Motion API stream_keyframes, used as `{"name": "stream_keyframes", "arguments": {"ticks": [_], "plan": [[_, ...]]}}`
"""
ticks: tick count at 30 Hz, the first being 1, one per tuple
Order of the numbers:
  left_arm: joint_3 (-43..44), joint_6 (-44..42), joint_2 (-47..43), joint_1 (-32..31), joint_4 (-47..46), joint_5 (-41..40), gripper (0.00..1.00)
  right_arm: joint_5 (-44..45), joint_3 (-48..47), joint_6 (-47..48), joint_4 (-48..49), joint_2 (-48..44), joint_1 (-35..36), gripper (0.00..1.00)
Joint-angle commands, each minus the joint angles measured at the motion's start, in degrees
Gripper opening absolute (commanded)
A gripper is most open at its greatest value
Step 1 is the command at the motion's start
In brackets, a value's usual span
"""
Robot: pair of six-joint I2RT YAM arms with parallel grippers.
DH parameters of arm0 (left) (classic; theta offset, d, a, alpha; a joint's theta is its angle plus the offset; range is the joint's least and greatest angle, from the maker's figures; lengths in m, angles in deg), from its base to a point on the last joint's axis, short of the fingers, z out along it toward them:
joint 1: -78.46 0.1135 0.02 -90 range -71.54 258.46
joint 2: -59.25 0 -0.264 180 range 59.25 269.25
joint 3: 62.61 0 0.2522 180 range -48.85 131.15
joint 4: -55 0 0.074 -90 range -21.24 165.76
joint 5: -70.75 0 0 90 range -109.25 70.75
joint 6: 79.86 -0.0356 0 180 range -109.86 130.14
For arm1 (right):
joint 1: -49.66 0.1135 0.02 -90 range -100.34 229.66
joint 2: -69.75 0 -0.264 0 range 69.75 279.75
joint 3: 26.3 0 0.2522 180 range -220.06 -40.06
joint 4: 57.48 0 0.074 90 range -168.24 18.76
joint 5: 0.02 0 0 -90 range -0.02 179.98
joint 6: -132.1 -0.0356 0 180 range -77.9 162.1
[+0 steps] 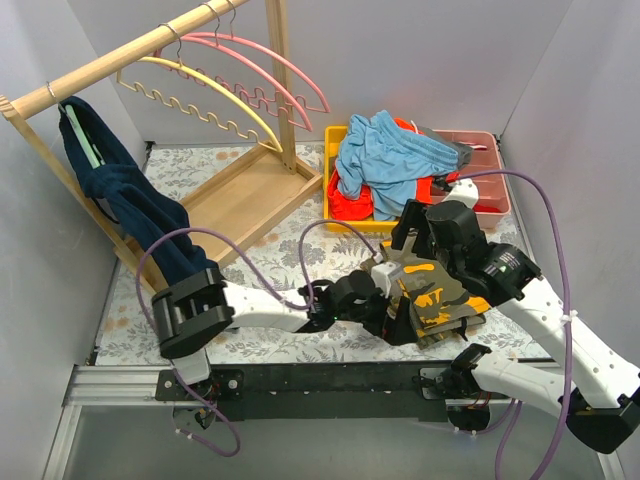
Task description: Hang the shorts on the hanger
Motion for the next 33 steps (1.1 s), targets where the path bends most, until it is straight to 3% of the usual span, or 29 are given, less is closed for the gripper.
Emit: {"name": "stream_keyframes", "arguments": {"ticks": [1, 4, 8, 11, 17, 23, 28, 33], "plan": [[-4.2, -0.3, -11.3, 0.7, 7.0, -10.3, 0.98, -2.3, -0.7, 2.1, 3.0, 0.6, -1.0, 0.98], [-6.7, 3.1, -17.7, 1.9, 15.7, -20.3, 0.98, -4.6, -1.2, 4.6, 7.0, 3.8, -4.1, 0.99], [-9.4, 8.9, -28.3, 5.5, 28.5, -31.0, 0.98, -14.9, -3.4, 7.5, 16.8, 12.5, -15.3, 0.97], [-9.8, 9.1, -35.1, 9.4, 37.5, -33.2, 0.98, -17.3, -7.5, 8.2, 23.3, 19.9, -23.1, 0.95], [-8.3, 7.2, -44.0, 10.4, 45.6, -34.9, 0.98, -14.3, -18.8, 7.1, 25.0, 34.4, -33.8, 0.93], [-7.6, 6.9, -46.9, 10.5, 48.2, -34.7, 0.98, -11.6, -26.2, 5.6, 23.9, 44.5, -38.1, 0.93], [-7.1, 6.4, -48.1, 10.5, 49.2, -34.1, 0.98, -15.2, -30.1, 5.3, 27.6, 52.4, -40.3, 0.93], [-7.3, 6.0, -49.8, 10.6, 50.2, -35.1, 0.98, -19.7, -34.4, 5.8, 27.8, 57.9, -40.3, 0.84]]}}
